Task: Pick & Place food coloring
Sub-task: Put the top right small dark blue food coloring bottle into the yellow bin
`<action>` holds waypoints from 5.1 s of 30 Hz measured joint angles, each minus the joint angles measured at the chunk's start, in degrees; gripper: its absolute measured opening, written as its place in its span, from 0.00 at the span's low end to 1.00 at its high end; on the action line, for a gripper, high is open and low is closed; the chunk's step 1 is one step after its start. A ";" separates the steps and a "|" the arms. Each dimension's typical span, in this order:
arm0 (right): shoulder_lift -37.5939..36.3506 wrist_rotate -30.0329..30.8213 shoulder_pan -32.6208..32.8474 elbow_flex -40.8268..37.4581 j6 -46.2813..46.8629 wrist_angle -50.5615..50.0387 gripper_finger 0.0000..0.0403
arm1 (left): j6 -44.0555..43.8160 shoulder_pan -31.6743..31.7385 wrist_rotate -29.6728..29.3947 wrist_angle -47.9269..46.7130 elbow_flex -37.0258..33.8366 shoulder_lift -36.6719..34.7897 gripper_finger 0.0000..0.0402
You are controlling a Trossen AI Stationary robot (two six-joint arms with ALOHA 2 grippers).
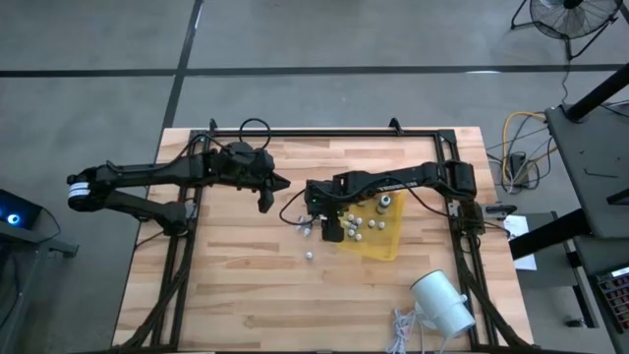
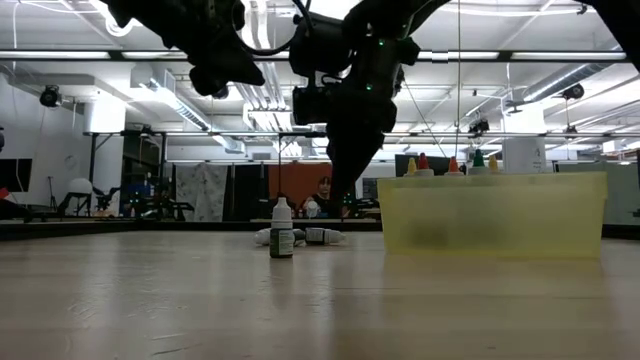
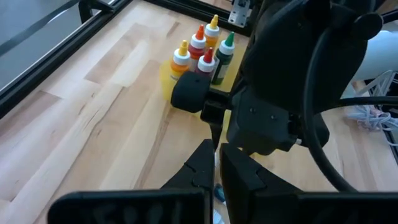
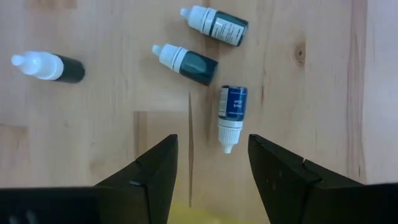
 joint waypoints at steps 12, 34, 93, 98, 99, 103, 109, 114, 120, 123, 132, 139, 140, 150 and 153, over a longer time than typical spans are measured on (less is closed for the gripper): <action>2.82 -1.14 -1.12 -0.11 -1.98 0.96 0.46 | 0.04 0.00 0.00 0.13 0.00 -0.02 0.00; 3.34 -1.13 -2.02 -0.20 -2.46 1.38 0.46 | 0.40 0.00 -1.22 0.35 -0.09 -0.04 0.00; 4.48 -1.31 -2.21 0.09 -3.86 0.80 0.06 | 0.30 0.01 -2.37 1.79 -1.01 -0.04 0.00; 1.53 -0.92 -2.21 0.11 -4.10 -2.94 0.07 | 0.28 0.02 -2.36 1.81 -1.01 -0.04 0.00; 0.65 -0.89 -2.23 0.11 -4.10 -3.55 0.07 | 0.28 0.01 -2.36 1.81 -1.01 -0.04 0.00; -4.02 -0.77 -2.25 0.11 -4.04 -4.47 0.07 | 0.26 0.00 -2.36 2.29 -1.01 -0.04 0.00; -12.31 -0.70 -2.25 0.11 -2.03 -4.96 0.07 | 0.24 0.00 -2.36 2.74 -0.98 -0.04 0.00; -17.38 0.54 -2.25 0.11 -1.40 -5.77 0.07 | 0.22 0.02 -2.36 3.26 -0.98 -0.04 0.00; -21.52 2.51 -2.29 0.11 -0.24 -5.94 0.07 | -0.48 0.01 -2.36 7.79 -0.98 -0.04 0.00; -23.18 3.38 -2.26 0.11 1.45 -5.95 0.07 | -1.41 0.01 -2.34 10.45 -0.98 -0.04 0.00; -26.85 3.82 -2.12 0.11 2.96 -5.95 0.07 | -4.44 0.02 1.75 17.89 -0.96 0.18 0.00; -27.72 3.82 -2.12 0.11 3.04 -5.92 0.07 | -7.15 0.02 2.89 18.42 -0.95 2.42 0.06; -27.75 3.82 -2.12 0.11 3.03 -5.90 0.07 | -7.18 0.02 3.81 19.14 -0.96 2.94 0.08; -28.94 3.81 -2.12 0.11 2.65 -5.78 0.07 | -8.38 -0.02 10.69 25.28 -0.92 6.47 0.34; -29.48 3.82 -2.12 0.11 2.61 -5.65 0.07 | -7.66 -0.02 10.71 25.55 -0.72 6.47 0.39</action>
